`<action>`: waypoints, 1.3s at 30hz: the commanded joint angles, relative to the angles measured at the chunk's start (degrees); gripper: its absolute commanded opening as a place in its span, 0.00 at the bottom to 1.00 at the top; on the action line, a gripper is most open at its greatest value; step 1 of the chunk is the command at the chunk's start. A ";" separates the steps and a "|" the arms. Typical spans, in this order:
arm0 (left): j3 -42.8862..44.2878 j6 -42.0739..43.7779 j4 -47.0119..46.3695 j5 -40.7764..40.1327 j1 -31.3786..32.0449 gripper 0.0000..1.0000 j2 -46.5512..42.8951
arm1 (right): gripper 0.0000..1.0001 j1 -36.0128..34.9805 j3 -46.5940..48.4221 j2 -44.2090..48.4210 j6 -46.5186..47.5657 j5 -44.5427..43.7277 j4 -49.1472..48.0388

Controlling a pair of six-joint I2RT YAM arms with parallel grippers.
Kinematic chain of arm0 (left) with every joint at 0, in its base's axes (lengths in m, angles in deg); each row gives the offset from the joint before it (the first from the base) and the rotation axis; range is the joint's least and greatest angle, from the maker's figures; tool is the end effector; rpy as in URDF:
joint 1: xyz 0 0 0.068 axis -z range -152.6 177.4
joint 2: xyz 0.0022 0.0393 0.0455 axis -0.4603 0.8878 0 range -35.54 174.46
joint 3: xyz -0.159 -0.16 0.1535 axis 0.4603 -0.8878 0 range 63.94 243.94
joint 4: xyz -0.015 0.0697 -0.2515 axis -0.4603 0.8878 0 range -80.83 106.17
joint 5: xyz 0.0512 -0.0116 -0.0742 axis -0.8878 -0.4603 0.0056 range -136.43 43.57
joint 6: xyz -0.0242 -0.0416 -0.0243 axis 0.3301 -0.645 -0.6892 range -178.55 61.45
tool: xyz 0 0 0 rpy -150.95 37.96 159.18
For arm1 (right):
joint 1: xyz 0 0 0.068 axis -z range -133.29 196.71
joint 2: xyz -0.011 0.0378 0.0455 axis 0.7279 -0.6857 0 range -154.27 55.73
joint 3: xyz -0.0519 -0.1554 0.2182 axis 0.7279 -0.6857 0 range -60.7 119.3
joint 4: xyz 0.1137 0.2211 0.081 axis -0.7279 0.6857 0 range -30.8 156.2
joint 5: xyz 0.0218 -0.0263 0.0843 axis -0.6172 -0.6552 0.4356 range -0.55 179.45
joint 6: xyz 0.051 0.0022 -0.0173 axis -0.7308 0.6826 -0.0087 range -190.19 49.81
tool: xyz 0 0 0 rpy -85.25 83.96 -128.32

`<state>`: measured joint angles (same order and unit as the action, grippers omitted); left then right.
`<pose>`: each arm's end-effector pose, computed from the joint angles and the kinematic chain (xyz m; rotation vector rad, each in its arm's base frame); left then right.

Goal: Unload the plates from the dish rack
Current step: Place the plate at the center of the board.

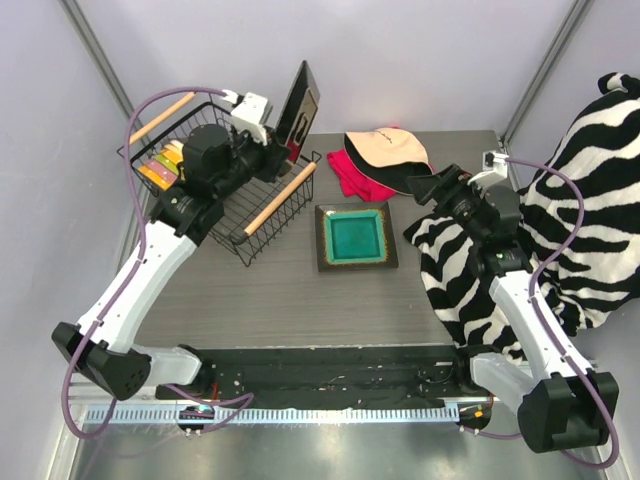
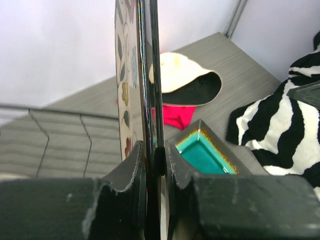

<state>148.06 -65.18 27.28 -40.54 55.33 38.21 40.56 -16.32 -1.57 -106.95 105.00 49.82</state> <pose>0.2499 -0.1367 0.4553 0.3967 1.6887 -0.5345 0.2353 0.0351 0.3328 0.2348 1.6739 0.7896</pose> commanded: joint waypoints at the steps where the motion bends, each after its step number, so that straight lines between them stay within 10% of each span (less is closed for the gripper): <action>1: 8.78 7.84 -13.80 -2.02 5.64 0.00 1.03 | 0.83 3.42 2.38 1.84 -2.53 2.72 0.51; 23: 0.44 20.35 -24.17 -9.67 22.35 0.00 11.41 | 0.99 20.57 11.17 0.17 -17.27 20.48 11.16; 39: -6.50 24.12 -24.35 -6.51 23.67 0.00 12.20 | 0.94 8.36 17.75 -8.26 -18.09 16.53 12.37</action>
<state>140.28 -44.44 18.36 -47.84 78.04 53.64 52.21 -1.56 -5.77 -127.32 122.92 60.64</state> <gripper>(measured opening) 0.166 0.971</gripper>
